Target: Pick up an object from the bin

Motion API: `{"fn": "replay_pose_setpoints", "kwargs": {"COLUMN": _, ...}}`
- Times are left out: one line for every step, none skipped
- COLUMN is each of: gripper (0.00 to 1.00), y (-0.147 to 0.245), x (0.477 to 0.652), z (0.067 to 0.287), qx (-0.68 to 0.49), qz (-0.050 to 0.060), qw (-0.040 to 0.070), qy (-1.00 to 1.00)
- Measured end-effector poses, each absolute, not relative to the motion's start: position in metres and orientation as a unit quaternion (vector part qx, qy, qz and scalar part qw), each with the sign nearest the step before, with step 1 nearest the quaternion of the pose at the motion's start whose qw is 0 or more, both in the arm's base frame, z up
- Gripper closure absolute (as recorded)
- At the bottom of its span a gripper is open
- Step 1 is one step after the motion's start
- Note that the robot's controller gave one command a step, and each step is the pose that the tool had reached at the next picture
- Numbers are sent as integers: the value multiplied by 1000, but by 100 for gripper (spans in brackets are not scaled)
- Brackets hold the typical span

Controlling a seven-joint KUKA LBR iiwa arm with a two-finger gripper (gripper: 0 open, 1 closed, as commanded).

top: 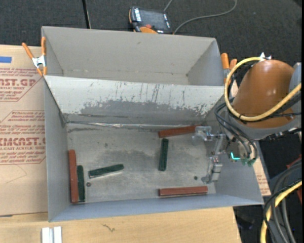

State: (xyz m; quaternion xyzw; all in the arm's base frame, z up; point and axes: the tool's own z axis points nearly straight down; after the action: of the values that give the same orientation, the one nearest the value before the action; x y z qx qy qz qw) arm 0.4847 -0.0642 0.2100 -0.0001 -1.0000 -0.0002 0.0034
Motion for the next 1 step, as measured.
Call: {"fn": "replay_pose_setpoints", "kwargs": {"gripper": 100, "y": -64, "x": 486, "z": 214, "qx": 1, "qz": 0, "qw": -1, "qy": -1000}}
